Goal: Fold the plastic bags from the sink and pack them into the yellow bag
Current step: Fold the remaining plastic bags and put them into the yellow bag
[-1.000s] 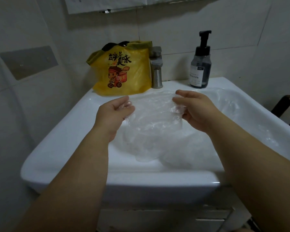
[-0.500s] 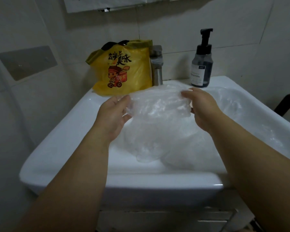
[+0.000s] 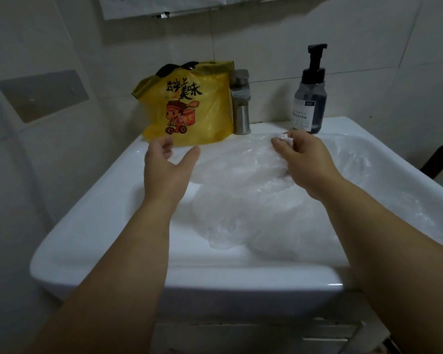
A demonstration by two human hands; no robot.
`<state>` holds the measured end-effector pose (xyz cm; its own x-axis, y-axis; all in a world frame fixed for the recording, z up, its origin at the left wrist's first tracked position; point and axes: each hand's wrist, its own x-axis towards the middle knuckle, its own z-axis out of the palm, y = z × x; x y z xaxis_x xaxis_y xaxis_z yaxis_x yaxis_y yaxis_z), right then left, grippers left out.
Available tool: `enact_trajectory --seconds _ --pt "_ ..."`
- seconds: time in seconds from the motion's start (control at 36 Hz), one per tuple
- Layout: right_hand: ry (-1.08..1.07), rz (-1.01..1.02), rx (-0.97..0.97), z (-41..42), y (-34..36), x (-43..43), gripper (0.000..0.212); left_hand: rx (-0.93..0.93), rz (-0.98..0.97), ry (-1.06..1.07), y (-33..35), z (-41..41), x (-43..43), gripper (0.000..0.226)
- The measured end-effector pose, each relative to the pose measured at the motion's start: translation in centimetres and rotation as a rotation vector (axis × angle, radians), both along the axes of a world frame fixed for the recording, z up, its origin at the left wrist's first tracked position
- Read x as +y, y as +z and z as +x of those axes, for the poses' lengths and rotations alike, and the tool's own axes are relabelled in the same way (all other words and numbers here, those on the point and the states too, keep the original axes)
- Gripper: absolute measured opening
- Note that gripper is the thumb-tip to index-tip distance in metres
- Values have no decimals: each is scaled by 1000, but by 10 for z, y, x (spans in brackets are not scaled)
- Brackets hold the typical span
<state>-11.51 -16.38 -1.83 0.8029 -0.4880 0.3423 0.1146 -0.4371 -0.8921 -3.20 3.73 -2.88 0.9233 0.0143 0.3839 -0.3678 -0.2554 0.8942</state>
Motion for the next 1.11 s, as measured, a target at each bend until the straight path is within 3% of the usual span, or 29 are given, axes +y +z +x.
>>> enact_trajectory --seconds 0.11,0.19,0.25,0.36,0.47,0.56,0.61,0.72,0.81,0.89,1.03,1.11 --pt "93 -41 35 0 0 1 13 -90 43 -80 5 -9 1 74" --pt "119 25 28 0 2 2 10 54 294 -285 6 -17 -4 86" --pt "134 108 38 -1 4 4 8 147 427 -382 5 -21 -7 79" --pt "173 382 83 -1 8 6 11 258 419 -486 5 -21 -10 51" --pt "240 687 69 -5 14 10 10 317 544 -554 4 -21 -12 29" --pt "351 818 4 -8 18 10 14 328 460 -526 3 -20 -13 17" --pt "445 781 43 -7 18 9 41 326 354 -497 5 -18 -13 15" --pt "442 678 185 2 8 16 126 297 222 -438 4 -19 -16 15" --pt "307 524 203 9 -2 28 139 251 213 -406 2 -22 -20 14" --pt "193 490 167 14 -7 32 119 216 147 -386 1 -21 -21 13" --pt "219 652 2 10 3 29 32 315 46 -509 5 -22 -20 24" --pt "319 754 -45 6 7 30 14 423 -41 -611 8 -21 -19 35"
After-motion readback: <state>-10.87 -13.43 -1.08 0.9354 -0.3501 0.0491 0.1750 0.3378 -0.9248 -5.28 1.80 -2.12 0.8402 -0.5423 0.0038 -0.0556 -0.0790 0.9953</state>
